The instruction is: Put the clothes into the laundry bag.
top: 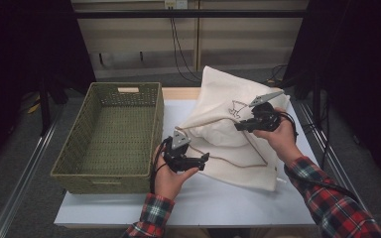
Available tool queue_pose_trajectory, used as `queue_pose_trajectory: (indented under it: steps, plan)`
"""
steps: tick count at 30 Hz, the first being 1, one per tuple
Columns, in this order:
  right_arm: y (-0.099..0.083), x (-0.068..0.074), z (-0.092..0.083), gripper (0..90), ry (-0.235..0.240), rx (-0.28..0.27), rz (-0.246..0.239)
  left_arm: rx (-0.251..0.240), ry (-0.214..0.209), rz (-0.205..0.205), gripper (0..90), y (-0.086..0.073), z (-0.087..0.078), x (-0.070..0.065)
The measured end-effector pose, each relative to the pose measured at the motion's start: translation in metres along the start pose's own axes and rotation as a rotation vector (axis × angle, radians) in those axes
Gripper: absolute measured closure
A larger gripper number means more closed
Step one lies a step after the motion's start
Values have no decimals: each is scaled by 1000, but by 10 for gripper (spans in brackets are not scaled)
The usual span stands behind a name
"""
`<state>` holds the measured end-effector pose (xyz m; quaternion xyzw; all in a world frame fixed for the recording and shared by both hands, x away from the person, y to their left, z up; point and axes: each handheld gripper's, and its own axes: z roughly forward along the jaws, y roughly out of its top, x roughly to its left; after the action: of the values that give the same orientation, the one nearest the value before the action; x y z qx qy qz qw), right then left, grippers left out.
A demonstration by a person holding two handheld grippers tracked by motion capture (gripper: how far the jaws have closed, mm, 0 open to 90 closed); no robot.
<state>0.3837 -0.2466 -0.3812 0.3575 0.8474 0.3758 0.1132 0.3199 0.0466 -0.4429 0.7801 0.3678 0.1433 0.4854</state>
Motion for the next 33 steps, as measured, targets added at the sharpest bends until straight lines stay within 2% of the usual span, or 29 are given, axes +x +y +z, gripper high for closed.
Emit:
queue_pose_trajectory:
  steps: [10, 11, 16, 17, 22, 31, 33]
  plan:
    - [-2, 2, -2, 865, 4, -4, 3, -9, -7, -13, 71, 1, -3, 3]
    - [-2, 2, -2, 864, 6, -3, 1, -10, -9, 1, 71, 1, -4, 3]
    - [-5, 3, -2, 864, 5, -4, 4, -7, 0, -2, 68, 1, -5, 3]
    - [-5, 3, -2, 863, 6, -5, 2, -10, -10, -9, 66, 0, -5, 4]
    - [-8, 5, -1, 862, 12, -7, -3, -6, -8, -2, 65, 0, -7, 5]
    - [-15, 7, -1, 861, 21, -3, -19, -15, -20, -14, 63, 0, -8, 6]
    - [-17, 7, -1, 861, 23, -5, -16, -17, -9, -4, 63, 0, -8, 5]
